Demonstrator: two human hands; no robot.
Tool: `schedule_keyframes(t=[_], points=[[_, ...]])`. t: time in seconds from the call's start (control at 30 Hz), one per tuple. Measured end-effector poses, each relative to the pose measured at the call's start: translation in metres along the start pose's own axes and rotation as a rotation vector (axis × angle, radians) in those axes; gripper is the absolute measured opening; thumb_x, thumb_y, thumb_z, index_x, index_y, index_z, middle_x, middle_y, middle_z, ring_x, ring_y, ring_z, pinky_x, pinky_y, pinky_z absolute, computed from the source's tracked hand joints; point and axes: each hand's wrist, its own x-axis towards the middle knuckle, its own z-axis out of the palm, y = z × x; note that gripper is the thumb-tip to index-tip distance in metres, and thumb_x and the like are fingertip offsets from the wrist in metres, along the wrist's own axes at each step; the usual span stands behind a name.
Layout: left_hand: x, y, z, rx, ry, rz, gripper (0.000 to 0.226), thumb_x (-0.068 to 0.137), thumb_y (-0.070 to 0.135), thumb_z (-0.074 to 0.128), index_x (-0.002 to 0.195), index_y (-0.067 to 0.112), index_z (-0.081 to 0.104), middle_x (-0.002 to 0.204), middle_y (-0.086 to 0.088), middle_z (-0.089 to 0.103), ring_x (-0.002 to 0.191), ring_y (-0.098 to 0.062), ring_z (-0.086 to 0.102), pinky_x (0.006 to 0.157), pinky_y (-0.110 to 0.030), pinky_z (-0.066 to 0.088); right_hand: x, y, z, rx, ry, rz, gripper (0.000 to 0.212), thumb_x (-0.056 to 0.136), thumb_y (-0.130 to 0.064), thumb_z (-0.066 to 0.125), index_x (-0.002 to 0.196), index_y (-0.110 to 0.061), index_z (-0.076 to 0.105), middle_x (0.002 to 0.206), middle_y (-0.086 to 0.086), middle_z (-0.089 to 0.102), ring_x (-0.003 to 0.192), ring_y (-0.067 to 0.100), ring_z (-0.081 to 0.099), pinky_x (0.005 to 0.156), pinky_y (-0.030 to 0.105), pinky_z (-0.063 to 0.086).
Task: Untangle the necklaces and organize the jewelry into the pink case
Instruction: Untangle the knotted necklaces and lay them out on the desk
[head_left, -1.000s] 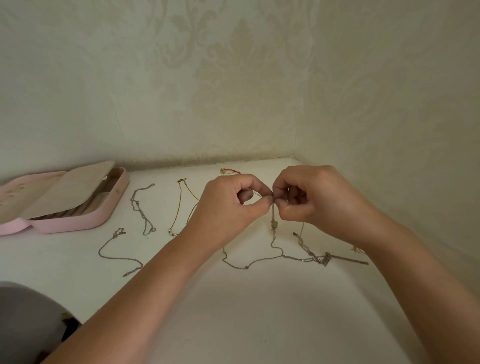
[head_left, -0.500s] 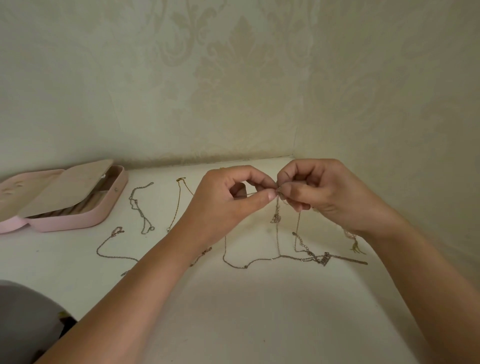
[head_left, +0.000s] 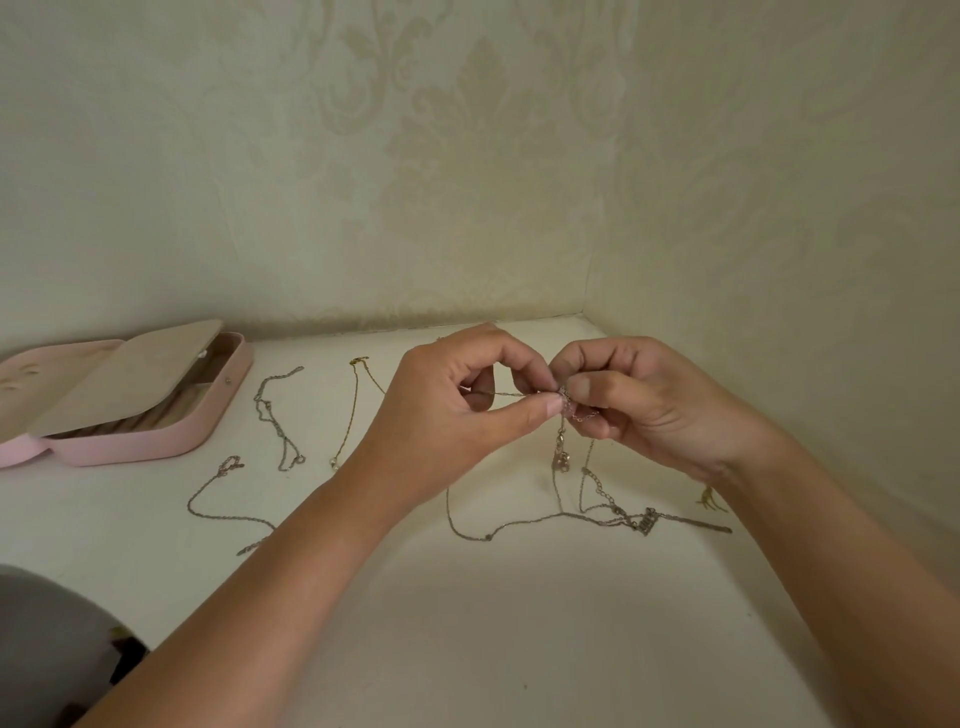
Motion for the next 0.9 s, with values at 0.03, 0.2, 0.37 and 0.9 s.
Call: schedule_keyframes(t=[0.03, 0.2, 0.37, 0.9], points=[[0.000, 0.000, 0.000, 0.010, -0.009, 0.003, 0.021, 0.077, 0.009, 0.076, 0.073, 0.025, 0.063, 0.049, 0.027, 0.046, 0.045, -0.004, 0.029, 0.050, -0.008, 0.028, 0.000, 0.001, 0.000, 0.007, -0.006, 0.006, 0.008, 0.078, -0.007, 0.054, 0.072, -0.006, 0.060, 0.058, -0.003, 0.053, 0.047, 0.005, 0.041, 0.048, 0.013, 0.036], [-0.001, -0.001, -0.002, 0.069, -0.033, 0.065, 0.021, 0.080, 0.010, 0.074, 0.075, 0.025, 0.061, 0.056, 0.029, 0.048, 0.047, -0.001, 0.034, 0.052, -0.007, 0.030, 0.000, 0.000, 0.001, 0.017, -0.031, 0.009, 0.003, 0.081, -0.003, 0.058, 0.078, -0.002, 0.057, 0.058, -0.005, 0.055, 0.049, 0.006, 0.044, 0.049, 0.014, 0.037], [0.000, 0.000, -0.002, 0.087, -0.048, 0.051, 0.019, 0.081, 0.006, 0.073, 0.075, 0.021, 0.062, 0.055, 0.030, 0.048, 0.047, 0.001, 0.039, 0.053, -0.005, 0.031, -0.008, -0.012, -0.004, -0.187, 0.040, -0.032, 0.015, 0.073, -0.016, 0.066, 0.081, -0.004, 0.065, 0.053, -0.006, 0.052, 0.046, 0.006, 0.042, 0.048, 0.014, 0.035], [0.002, -0.013, -0.003, 0.120, -0.110, 0.035, 0.014, 0.078, 0.028, 0.070, 0.077, 0.038, 0.061, 0.085, 0.009, 0.055, 0.061, -0.007, 0.035, 0.058, -0.011, 0.033, -0.015, -0.021, -0.003, -0.471, 0.120, -0.053, 0.005, 0.075, -0.008, 0.076, 0.076, -0.014, 0.076, 0.049, -0.002, 0.055, 0.047, 0.010, 0.043, 0.050, 0.015, 0.035]])
